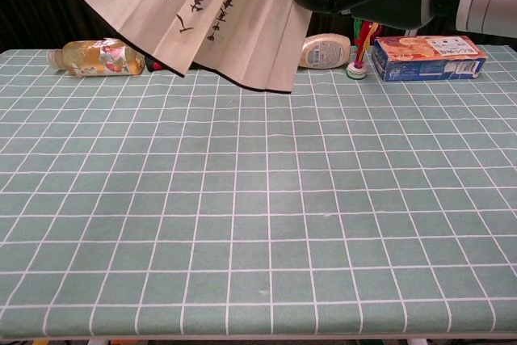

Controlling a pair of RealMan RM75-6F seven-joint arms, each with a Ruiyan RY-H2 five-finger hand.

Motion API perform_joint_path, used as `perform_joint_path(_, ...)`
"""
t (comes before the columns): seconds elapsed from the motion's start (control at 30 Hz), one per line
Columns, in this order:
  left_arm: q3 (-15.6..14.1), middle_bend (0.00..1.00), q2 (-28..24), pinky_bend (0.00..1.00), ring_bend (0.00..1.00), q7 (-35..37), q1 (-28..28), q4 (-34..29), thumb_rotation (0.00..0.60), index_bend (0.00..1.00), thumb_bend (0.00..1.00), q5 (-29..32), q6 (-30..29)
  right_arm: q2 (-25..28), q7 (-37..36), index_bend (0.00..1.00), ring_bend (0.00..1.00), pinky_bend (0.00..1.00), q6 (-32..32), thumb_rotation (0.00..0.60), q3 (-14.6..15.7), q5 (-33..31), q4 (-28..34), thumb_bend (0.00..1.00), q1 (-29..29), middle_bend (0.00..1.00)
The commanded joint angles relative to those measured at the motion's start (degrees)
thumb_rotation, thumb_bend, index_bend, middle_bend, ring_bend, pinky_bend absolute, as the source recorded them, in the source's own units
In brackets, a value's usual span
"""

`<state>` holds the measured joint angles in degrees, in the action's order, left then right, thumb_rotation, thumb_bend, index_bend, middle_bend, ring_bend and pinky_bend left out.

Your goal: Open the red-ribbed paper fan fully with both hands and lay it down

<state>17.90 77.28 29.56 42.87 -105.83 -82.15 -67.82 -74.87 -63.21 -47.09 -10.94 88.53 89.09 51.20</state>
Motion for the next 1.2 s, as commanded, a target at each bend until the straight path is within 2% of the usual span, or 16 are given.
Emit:
perform_joint_path(0.03,0.41,0.73,-0.12,0.65,0.67,0.69,0.27,0.26,0.600,0.64,0.41,0.21,0.38,-0.66,0.55,0.53,0.13,0.09,-0.35,0.600,-0.31,-0.90,-0.06,0.60,0.19,0.32)
perform_joint_path(0.3,-0.61,0.73,-1.00,0.65,0.67,0.27,-0.66,0.64,0.600,0.64,0.41,-0.73,-0.26,-1.09,5.72,0.67,0.20,0.12,-0.94,0.600,-0.94,-4.14,-0.04,0.65,-0.16,0.40)
perform_joint_path(0.6,-2.90,0.72,-3.30,0.65,0.67,-2.22,-2.28,3.17,0.600,0.64,0.41,-1.29,0.10,0.20,17.24,0.68,0.21,0.12,-2.74,0.600,-0.91,-7.29,0.45,0.65,-1.95,0.40)
perform_joint_path(0.83,-5.15,0.72,-3.79,0.65,0.67,-8.91,-3.08,6.15,0.600,0.64,0.41,-2.61,0.06,1.31,29.28,0.68,0.21,0.12,-5.25,0.600,-0.63,-9.89,1.34,0.65,-3.99,0.40)
perform_joint_path(1.2,-6.88,0.72,-4.10,0.64,0.67,-21.76,-3.66,8.49,0.600,0.64,0.41,-2.35,0.37,3.35,43.30,0.68,0.21,0.12,-8.73,0.600,-0.63,-11.30,2.72,0.65,-6.14,0.40)
